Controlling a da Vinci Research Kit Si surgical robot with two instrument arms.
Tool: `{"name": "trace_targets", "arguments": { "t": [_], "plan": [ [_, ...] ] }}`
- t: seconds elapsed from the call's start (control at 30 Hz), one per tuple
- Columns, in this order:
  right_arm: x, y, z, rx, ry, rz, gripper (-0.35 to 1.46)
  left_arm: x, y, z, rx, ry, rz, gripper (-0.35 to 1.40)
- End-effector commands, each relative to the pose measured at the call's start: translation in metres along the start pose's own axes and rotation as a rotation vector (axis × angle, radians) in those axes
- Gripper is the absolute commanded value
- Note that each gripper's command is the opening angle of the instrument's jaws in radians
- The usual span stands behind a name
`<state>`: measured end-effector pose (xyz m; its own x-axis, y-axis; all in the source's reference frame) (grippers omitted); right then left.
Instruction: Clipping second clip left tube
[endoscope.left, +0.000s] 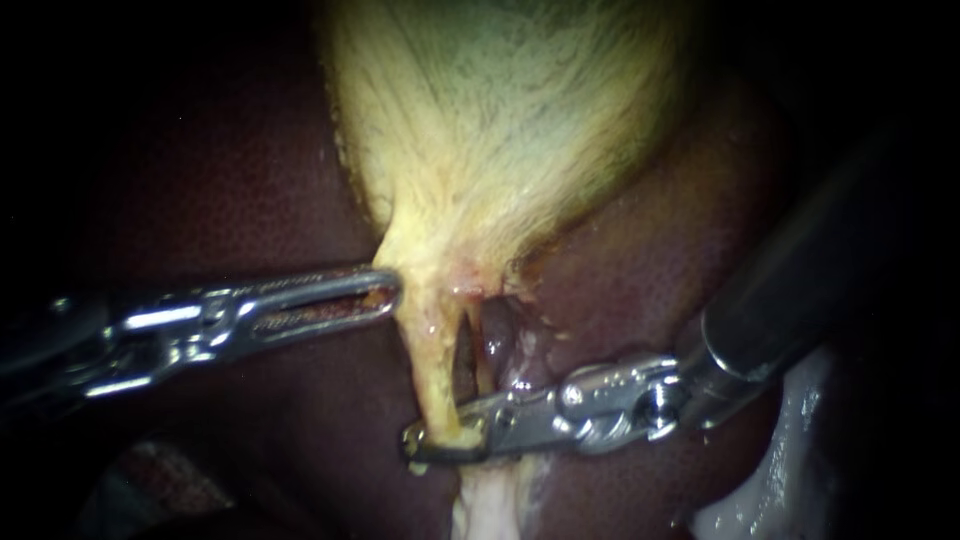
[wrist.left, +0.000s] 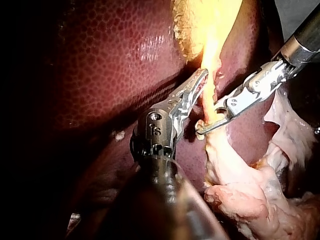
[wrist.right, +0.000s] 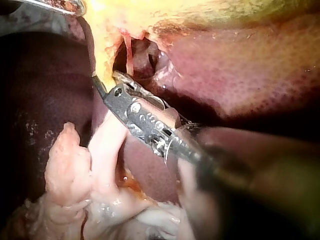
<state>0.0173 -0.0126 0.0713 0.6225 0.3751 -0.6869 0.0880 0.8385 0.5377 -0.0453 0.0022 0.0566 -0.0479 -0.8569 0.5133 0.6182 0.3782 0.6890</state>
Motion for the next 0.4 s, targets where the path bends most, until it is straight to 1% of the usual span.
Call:
{"name": "trace_targets", "arguments": {
  "t": [0.03,0.4],
  "plan": [
    [-0.0001,-0.0001,0.0001,0.001,0.001,0.002,-0.35,0.0000,0.0000,0.0000,0.000,0.000,0.000,-0.33],
    [-0.0003,-0.0001,0.0001,0.001,-0.002,0.001,-0.35,0.0000,0.0003,0.0002,0.001,0.000,0.000,-0.33]
  ]
}}
